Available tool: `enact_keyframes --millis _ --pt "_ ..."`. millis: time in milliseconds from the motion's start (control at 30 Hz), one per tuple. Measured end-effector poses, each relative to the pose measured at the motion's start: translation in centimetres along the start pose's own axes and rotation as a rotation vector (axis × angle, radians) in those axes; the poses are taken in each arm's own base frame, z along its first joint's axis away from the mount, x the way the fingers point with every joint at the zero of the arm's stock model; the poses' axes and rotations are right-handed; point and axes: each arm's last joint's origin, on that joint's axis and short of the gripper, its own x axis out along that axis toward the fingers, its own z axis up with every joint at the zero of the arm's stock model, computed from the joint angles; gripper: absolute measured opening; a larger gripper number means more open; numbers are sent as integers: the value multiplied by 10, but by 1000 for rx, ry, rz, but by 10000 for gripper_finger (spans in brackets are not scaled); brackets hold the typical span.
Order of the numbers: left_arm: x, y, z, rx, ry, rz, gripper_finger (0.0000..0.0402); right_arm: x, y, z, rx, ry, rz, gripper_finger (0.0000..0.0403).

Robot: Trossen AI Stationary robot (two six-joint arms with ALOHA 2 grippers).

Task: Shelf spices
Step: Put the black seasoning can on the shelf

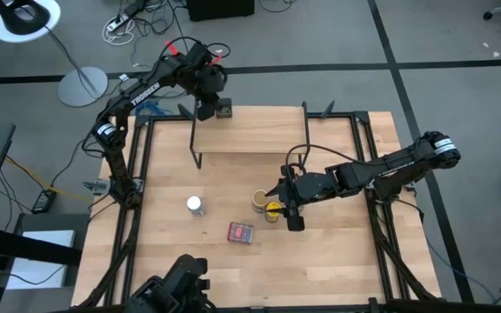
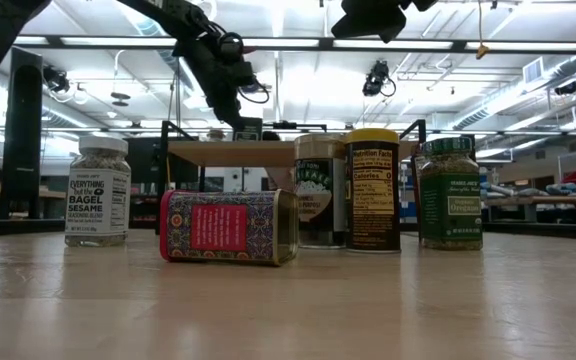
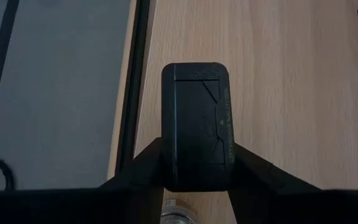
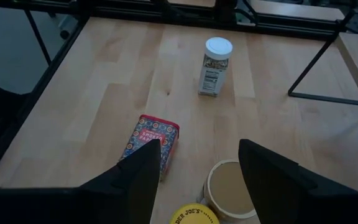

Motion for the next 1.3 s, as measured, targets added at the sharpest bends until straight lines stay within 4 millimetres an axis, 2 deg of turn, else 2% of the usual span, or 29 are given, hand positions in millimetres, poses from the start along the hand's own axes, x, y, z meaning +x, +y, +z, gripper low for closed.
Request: enact_keyframes --millis 233,633,1000,1300 --pt "0 -1 -1 -13 4 -10 155 0 0 0 0 0 0 215" --pt "0 -1 -1 -27 8 -4 158 0 0 0 0 0 0 215" --pt "-19 -1 10 -19 -13 21 159 0 0 0 -9 0 0 215" --pt "-19 -5 6 -39 26 -4 159 0 0 0 -10 0 0 215"
